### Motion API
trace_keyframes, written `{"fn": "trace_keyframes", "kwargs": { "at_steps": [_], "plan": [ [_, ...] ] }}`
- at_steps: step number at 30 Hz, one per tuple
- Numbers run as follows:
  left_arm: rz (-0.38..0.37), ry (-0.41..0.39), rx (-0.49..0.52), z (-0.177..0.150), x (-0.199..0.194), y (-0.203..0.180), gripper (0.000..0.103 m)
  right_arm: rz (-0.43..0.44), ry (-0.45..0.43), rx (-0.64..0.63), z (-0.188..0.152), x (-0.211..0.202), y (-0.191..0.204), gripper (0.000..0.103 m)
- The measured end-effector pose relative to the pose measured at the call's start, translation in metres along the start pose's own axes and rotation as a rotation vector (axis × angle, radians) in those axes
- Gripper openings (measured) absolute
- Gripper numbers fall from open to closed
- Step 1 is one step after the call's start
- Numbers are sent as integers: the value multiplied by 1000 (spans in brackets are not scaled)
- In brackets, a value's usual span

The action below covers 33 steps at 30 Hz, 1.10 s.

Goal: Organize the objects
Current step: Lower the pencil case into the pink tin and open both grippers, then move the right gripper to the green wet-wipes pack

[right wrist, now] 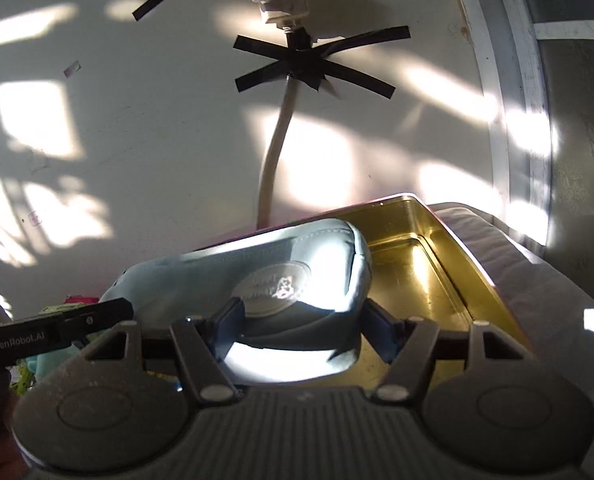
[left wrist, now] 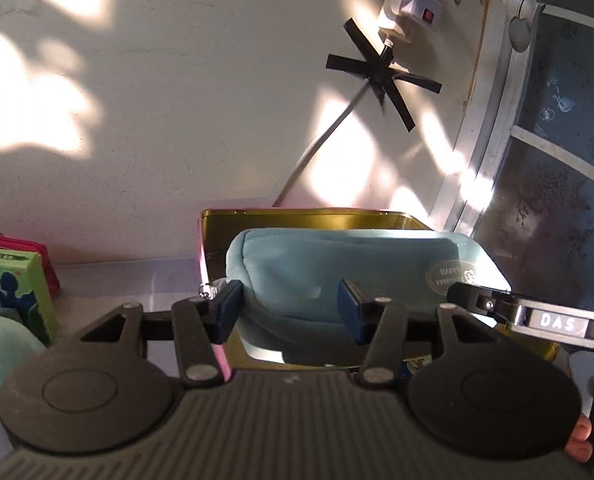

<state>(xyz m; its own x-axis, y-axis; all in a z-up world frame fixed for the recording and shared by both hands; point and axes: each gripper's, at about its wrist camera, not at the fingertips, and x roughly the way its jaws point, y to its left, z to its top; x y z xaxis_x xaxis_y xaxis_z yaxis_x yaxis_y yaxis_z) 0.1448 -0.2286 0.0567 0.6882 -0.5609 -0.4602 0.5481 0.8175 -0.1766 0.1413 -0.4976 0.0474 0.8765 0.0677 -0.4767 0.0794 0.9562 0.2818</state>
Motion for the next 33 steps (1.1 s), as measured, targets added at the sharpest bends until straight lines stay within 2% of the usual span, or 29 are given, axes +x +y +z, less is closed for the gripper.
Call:
{"fn": "trace_keyframes", "kwargs": {
  "at_steps": [3,5,8,11,14,16,18,19,22,23,25,30,33],
  "plan": [
    [13,40,7,0,26,-5,54,-43,60,-6,4,23,-14,73],
    [20,97,10,-3,36,-4,54,-57,64,8,3,29,-19,76],
    [16,56,33,-5,22,-6,56,-81,4,29,-1,22,-20,87],
    [-11,20,56,-2,-2,-10,56,-81,-86,76,-5,2,-18,86],
    [-60,-33,38,-9,-42,-6,56,-29,-202,86,-17,-36,-1,80],
    [-87,-70,37,-21,-71,0,56,28,-302,10,-37,-71,26,79],
    [-83,-96,45,-37,-99,7,56,105,-352,-63,-60,-96,51,78],
    [-79,-96,42,-47,-111,14,57,153,-348,-94,-70,-103,62,78],
    [-15,-51,-2,-80,-140,41,59,302,-270,-197,-100,-113,100,76],
    [27,-27,-22,-90,-146,53,59,334,-236,-222,-107,-112,111,76],
    [101,12,-61,-107,-155,73,59,419,-123,-271,-124,-104,139,76],
    [332,87,-151,-144,-178,129,59,513,113,-302,-144,-75,186,74],
    [384,51,-177,-152,-198,155,59,534,214,-331,-151,-59,207,70]
  ]
}}
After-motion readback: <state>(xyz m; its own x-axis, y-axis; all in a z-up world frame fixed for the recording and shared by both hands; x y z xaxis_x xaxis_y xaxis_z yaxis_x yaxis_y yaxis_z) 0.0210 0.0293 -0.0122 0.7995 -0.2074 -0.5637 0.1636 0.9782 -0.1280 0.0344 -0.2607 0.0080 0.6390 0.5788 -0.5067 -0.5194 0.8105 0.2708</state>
